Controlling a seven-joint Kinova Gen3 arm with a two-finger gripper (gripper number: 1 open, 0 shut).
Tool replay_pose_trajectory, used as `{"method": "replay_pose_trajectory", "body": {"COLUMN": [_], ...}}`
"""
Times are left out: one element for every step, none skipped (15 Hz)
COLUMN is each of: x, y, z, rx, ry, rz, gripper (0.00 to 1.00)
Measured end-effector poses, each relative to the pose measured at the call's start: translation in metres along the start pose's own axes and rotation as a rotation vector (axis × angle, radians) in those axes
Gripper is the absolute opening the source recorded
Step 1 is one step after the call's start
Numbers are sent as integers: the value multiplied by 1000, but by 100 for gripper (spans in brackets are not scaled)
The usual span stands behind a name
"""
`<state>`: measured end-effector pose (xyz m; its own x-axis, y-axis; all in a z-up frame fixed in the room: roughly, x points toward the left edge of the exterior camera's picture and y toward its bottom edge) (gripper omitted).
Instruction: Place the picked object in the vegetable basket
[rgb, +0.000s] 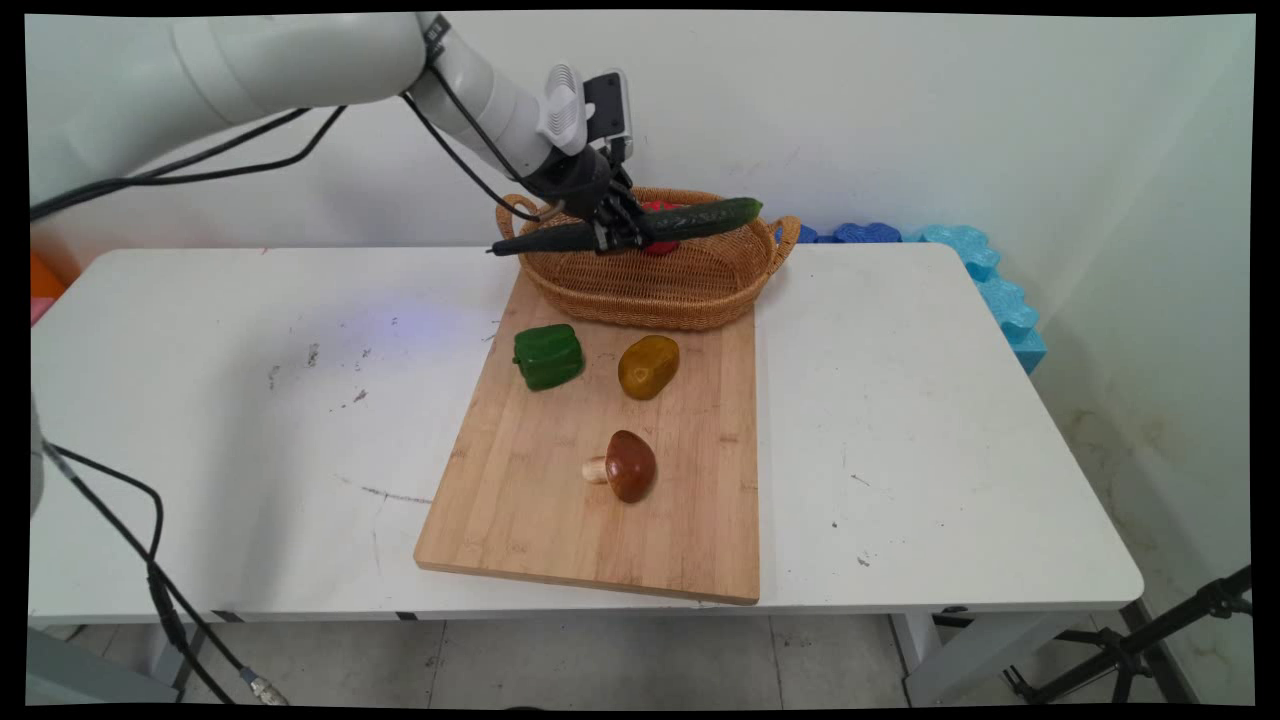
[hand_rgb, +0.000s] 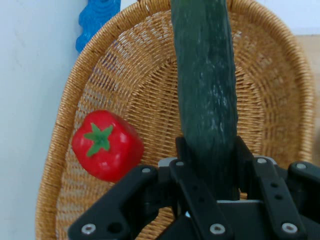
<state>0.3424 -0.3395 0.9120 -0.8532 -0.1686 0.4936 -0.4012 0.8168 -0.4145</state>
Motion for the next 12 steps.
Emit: {"method": "replay_pose_trajectory", "body": {"x": [-1, -2, -3, -3, -4, -5, -5, -6, -7, -7, -8, -9], "y": [-4, -7, -9, -11, -12, -13, -14, -14, -15, -15, -15, -15], "z": [5, 12, 16, 22, 27, 30, 34, 38, 40, 43, 45, 47], "rx": [-3, -9, -15, -22, -30, -37, -44, -51, -55, -61, -66, -70], "ry": [-1, -3, -4, -5, -5, -6, -7, -8, -9, -10, -10, -11], "rz": [14, 31, 42, 53, 64, 71, 79, 86, 90, 96, 100, 103], "gripper": [0, 0, 0, 0, 0, 0, 0, 0, 0, 0, 100, 100]}}
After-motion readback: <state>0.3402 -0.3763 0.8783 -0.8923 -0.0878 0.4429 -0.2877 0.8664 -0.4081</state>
